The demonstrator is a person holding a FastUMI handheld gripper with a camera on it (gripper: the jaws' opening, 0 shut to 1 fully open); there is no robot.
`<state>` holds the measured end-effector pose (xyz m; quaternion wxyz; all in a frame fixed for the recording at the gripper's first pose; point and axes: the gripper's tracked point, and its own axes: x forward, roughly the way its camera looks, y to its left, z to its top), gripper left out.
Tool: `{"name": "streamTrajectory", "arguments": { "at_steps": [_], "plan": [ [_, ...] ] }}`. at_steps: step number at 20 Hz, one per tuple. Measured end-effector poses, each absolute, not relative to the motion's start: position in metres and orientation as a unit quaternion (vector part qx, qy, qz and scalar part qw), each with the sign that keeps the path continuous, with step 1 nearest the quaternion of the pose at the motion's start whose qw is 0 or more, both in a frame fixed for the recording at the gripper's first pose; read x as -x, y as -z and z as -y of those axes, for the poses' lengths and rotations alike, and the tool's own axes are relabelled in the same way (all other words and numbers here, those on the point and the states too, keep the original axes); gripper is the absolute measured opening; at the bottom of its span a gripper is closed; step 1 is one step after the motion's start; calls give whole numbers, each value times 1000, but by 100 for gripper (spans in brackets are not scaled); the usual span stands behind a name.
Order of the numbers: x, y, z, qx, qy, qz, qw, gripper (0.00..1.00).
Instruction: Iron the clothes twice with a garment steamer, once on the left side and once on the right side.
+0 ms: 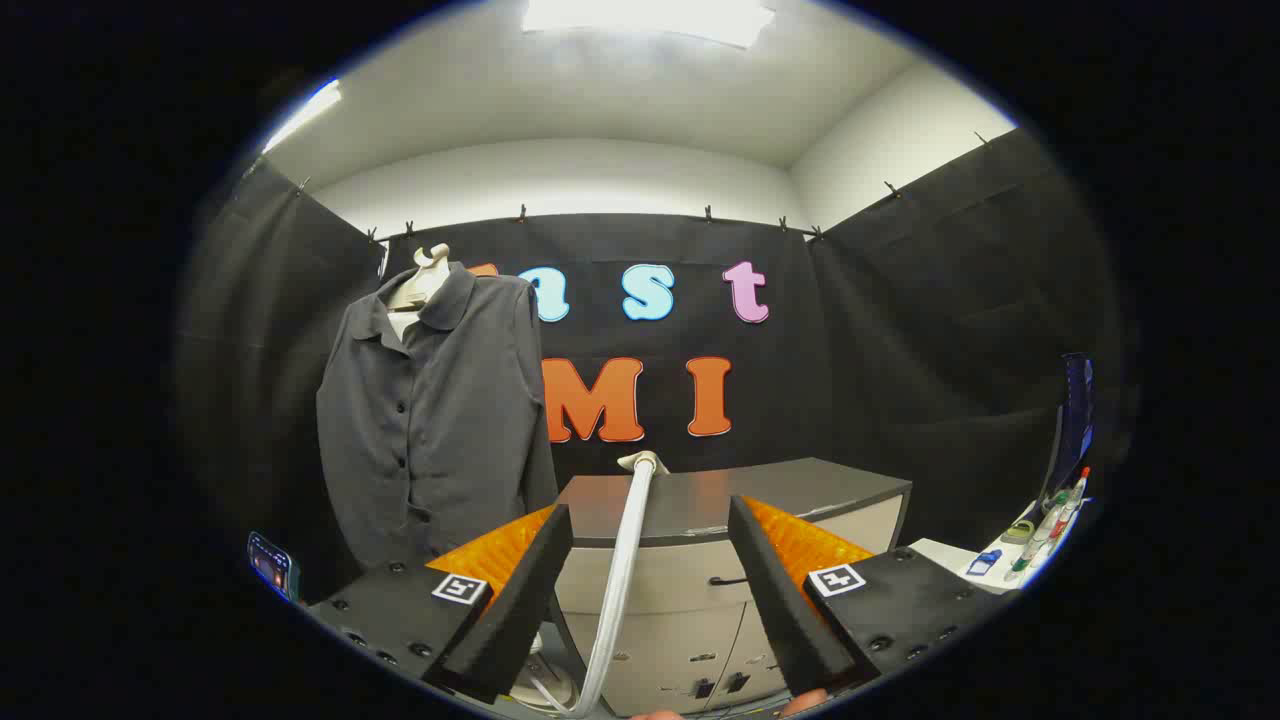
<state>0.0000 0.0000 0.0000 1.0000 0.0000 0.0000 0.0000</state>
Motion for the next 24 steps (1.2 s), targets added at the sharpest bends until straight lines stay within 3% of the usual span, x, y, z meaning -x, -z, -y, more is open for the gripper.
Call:
{"name": "streamTrajectory", "arguments": {
  "at_steps": [24],
  "plan": [
    [-26,-14,-15,22,-8,11,1000,100]
  ]
}}
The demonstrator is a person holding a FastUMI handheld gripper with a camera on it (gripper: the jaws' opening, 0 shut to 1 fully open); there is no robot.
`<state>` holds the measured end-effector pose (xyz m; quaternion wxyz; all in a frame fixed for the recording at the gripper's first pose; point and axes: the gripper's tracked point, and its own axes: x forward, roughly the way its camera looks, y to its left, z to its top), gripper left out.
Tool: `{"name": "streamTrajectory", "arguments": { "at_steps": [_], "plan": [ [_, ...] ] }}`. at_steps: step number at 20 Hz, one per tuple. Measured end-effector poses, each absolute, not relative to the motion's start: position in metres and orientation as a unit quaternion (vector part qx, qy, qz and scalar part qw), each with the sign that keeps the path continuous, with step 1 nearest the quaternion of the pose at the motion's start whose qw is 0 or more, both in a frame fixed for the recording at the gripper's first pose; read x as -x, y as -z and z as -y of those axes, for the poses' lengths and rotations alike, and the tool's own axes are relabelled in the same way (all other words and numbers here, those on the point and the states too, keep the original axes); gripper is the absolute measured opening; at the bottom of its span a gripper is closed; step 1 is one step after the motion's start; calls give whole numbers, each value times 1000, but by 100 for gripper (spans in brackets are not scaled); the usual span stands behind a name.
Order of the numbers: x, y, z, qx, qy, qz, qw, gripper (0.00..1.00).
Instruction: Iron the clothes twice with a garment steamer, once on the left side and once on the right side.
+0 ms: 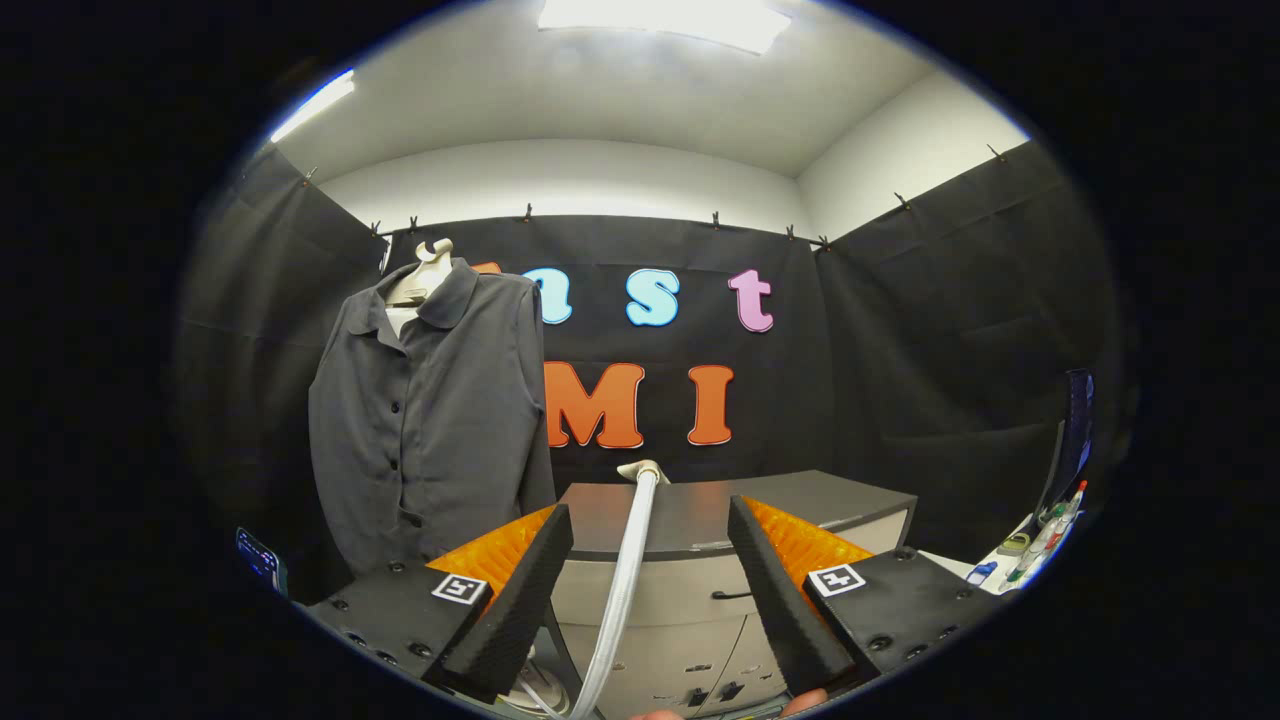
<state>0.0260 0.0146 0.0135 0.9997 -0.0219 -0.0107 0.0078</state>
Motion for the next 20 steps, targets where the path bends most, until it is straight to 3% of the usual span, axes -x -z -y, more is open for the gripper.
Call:
{"name": "streamTrajectory", "arguments": {
  "at_steps": [9,16,20],
  "plan": [
    [-134,-50,-39,0,-63,-16,998,100],
    [-281,-76,-32,-17,-91,-107,990,100],
    [-349,-53,-39,1,-111,-158,981,100]
  ]
}}
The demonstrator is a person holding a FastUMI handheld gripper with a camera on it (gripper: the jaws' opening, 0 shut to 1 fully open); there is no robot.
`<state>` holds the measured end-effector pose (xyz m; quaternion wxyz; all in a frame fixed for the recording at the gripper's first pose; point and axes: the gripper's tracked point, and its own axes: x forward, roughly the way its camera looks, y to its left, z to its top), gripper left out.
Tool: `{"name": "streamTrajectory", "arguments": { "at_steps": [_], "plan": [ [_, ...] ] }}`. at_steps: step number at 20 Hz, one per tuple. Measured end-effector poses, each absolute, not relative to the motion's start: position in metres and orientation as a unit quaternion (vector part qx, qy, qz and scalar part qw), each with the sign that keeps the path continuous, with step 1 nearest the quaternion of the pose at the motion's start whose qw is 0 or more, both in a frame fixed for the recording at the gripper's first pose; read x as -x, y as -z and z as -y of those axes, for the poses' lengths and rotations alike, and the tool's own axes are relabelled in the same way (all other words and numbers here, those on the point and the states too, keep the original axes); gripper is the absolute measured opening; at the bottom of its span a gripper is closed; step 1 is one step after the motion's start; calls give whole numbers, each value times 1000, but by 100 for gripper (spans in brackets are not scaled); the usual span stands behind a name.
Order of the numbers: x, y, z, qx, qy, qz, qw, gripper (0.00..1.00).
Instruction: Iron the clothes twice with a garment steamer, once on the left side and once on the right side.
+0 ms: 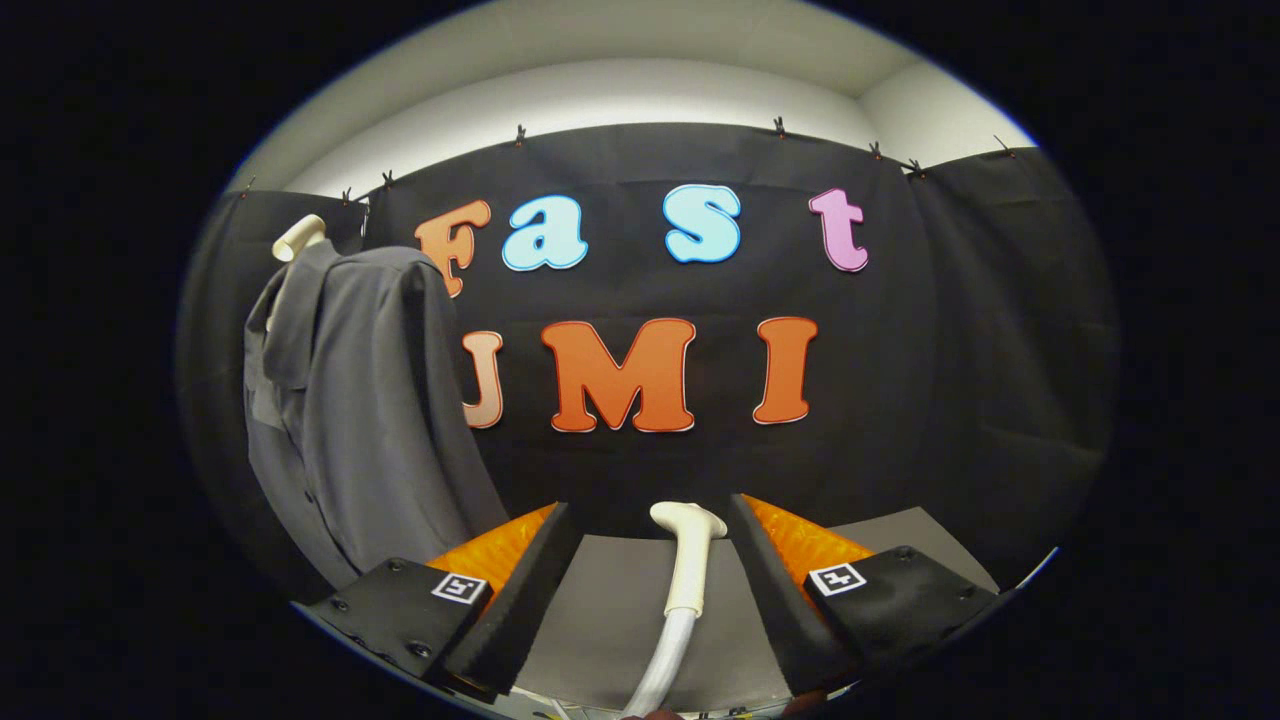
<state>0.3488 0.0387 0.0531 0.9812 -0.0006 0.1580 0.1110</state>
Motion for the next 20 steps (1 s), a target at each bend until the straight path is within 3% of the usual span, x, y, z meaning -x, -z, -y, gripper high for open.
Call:
{"name": "streamTrajectory", "arguments": {
  "at_steps": [3,9,20],
  "plan": [
    [-381,-15,-50,-4,-134,-217,967,100],
    [-426,77,-37,-22,-117,-320,940,100],
    [-448,154,-4,-41,-97,-410,906,97]
  ]
}}
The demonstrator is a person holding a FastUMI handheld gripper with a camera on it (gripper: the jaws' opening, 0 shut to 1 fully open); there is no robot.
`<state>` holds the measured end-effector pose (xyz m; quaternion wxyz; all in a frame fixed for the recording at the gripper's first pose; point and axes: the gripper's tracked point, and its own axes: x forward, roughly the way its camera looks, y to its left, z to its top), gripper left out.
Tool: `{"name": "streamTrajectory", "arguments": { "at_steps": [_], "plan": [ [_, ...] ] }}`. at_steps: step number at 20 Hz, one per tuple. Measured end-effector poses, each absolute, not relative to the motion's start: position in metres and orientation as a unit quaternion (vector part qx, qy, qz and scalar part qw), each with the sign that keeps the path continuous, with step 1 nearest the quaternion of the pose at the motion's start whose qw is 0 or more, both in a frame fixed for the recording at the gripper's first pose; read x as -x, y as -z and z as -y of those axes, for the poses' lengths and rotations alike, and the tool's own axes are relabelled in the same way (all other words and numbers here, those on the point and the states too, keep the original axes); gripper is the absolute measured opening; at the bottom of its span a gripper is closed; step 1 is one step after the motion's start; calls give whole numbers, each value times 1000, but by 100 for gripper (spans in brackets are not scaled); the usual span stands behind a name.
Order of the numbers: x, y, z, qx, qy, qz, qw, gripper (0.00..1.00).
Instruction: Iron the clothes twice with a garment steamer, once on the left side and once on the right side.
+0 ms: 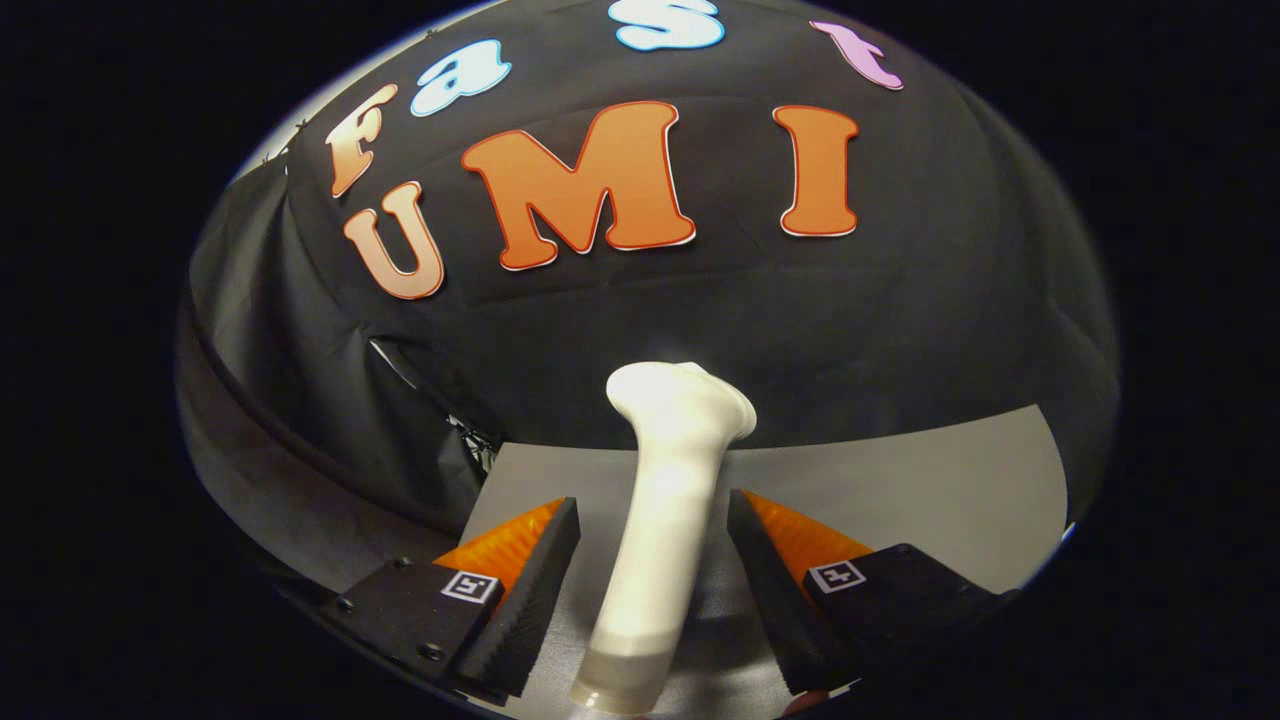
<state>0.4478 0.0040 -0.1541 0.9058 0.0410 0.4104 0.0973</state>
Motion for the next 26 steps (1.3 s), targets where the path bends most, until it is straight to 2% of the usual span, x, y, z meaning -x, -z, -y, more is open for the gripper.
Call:
{"name": "streamTrajectory", "arguments": {
  "at_steps": [4,11,16,20,21,26],
  "plan": [
    [-445,171,0,-49,-99,-430,896,94],
    [-432,172,-16,-16,-143,-423,895,76],
    [-432,175,-7,3,-127,-423,897,73],
    [-429,175,-2,7,-104,-419,902,64],
    [-428,176,-2,7,-105,-416,903,59],
    [-422,163,-4,-27,-107,-376,920,54]
  ]
}}
